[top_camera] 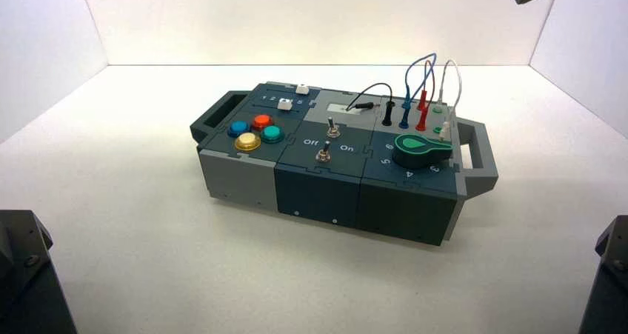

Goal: Turn the knob to position 5.

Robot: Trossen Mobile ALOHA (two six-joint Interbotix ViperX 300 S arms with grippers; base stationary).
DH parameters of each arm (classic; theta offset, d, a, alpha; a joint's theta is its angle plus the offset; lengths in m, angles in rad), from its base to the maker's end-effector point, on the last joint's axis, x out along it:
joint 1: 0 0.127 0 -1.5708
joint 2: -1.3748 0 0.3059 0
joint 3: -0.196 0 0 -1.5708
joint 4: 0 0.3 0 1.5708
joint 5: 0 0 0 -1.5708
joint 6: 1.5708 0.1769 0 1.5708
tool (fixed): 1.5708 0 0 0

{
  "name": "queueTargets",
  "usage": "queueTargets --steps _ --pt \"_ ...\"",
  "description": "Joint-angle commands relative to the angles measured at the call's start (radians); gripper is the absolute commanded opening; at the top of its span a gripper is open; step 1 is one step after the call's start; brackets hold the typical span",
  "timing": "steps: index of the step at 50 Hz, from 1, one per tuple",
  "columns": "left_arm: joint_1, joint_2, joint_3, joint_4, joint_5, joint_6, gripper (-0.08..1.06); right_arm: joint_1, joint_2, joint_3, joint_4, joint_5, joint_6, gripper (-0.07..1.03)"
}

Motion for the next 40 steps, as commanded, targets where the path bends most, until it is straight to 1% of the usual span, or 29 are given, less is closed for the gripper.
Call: queueTargets --steps 1,7,17,28,32,37,40 --pt "-0.006 -0.002 -0.035 -0.002 -0.017 -0.003 0.06 0.003 0.009 -0.006 0.008 -0.008 -0.002 -0.02" --pt "-0.006 -0.002 -0.034 -0.002 -0.023 -0.008 0.06 0.011 0.032 0.015 0.023 -0.005 -0.005 -0.02" --pt "-0.006 0.006 -0.029 -0.002 -0.029 -0.011 0.06 0.029 0.057 0.046 0.063 -0.011 -0.011 -0.02" --pt "-0.025 0.026 -0.029 -0.002 -0.040 -0.011 0.06 0.034 0.075 0.071 0.077 -0.014 -0.012 -0.02" --pt "-0.032 0.037 -0.025 -0.002 -0.043 -0.011 0.06 0.048 0.092 0.080 0.089 -0.018 -0.017 -0.02" --pt "-0.048 0.054 -0.017 -0.002 -0.044 -0.011 0.05 0.081 0.112 0.089 0.104 -0.040 -0.017 -0.02" --pt "-0.055 0.063 -0.011 -0.002 -0.044 -0.011 0.03 0.089 0.126 0.089 0.109 -0.055 -0.014 -0.02"
